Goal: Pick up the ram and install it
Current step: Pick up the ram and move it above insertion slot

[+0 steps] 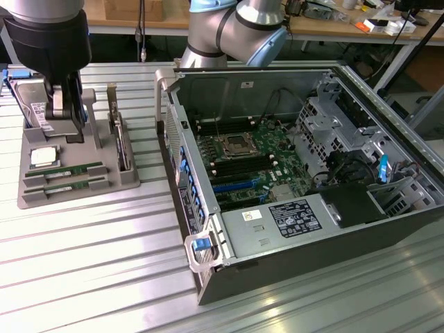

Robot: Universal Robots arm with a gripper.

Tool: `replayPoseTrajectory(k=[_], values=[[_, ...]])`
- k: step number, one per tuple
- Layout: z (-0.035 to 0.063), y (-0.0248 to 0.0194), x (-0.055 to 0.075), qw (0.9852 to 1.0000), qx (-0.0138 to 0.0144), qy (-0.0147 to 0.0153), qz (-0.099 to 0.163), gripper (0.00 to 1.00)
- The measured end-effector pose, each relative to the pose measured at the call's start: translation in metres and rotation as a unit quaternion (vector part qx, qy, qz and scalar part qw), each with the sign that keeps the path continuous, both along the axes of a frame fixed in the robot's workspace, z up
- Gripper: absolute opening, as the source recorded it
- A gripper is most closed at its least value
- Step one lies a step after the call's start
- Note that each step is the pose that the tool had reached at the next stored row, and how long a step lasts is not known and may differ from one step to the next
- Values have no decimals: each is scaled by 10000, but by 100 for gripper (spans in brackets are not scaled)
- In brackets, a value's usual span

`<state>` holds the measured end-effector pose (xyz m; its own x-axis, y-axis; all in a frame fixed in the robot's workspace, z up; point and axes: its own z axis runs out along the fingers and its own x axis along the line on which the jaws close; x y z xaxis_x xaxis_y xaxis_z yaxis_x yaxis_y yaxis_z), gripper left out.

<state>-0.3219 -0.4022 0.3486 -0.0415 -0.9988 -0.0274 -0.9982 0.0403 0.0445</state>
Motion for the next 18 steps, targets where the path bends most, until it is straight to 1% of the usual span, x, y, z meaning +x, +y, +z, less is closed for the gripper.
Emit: replayPoseTrajectory(k=[18], values=[[-87,-8,0,10000,0,0,0,36]])
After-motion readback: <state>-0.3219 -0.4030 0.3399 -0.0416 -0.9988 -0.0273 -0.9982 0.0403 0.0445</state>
